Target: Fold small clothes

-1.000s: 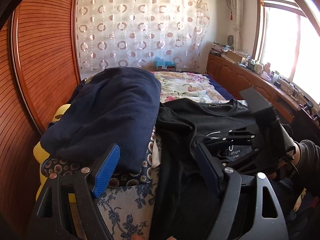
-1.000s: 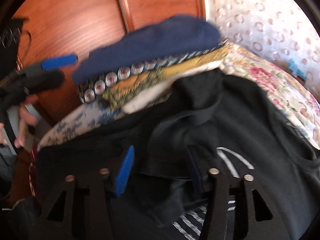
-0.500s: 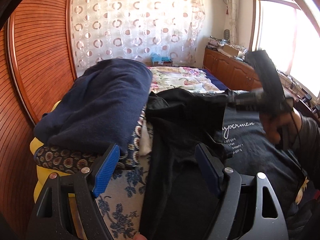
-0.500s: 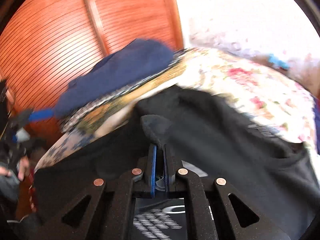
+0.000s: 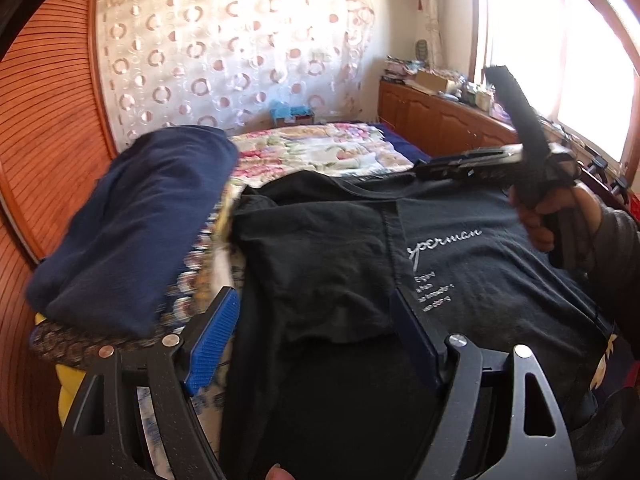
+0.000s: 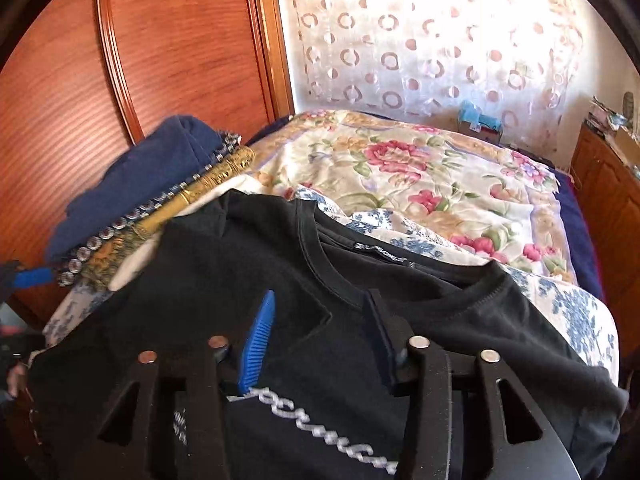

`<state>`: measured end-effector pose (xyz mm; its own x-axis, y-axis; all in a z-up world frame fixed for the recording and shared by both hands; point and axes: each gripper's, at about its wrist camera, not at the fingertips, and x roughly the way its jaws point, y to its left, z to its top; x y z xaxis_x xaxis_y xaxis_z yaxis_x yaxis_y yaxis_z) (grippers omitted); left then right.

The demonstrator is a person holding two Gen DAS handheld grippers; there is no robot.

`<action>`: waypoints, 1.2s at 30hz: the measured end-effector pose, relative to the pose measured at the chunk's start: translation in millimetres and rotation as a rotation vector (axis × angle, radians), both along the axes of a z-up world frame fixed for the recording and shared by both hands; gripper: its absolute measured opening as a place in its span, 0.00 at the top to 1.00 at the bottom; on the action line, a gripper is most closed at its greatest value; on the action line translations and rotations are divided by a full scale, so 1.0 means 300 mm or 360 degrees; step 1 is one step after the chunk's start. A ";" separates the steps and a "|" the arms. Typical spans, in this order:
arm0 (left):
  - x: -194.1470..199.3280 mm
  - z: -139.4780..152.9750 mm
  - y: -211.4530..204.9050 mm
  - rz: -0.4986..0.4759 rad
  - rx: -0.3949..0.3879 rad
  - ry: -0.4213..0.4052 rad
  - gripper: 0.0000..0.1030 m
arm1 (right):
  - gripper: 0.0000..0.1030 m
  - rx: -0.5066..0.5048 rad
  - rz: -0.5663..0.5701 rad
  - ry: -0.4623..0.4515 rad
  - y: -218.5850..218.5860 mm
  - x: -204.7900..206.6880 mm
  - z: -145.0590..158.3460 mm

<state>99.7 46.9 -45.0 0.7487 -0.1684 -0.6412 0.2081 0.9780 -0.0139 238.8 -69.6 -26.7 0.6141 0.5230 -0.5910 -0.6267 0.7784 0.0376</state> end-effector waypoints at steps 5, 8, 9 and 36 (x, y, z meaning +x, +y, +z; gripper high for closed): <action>0.083 -0.041 -0.093 -0.0062 0.0017 0.0057 0.24 | 0.45 0.0010 -0.0090 -0.0049 -0.180 -0.030 0.085; 0.144 -0.067 -0.140 -0.0077 0.0003 0.0100 0.24 | 0.45 0.0005 -0.0166 -0.0080 -0.274 -0.087 0.112; 0.170 -0.078 -0.156 -0.0082 -0.0010 0.0129 0.24 | 0.45 -0.0009 -0.0195 -0.0087 -0.291 -0.098 0.116; 0.331 -0.189 -0.358 -0.0179 0.0124 0.0322 0.21 | 0.48 0.0091 -0.0784 0.0283 -0.808 -0.035 -0.188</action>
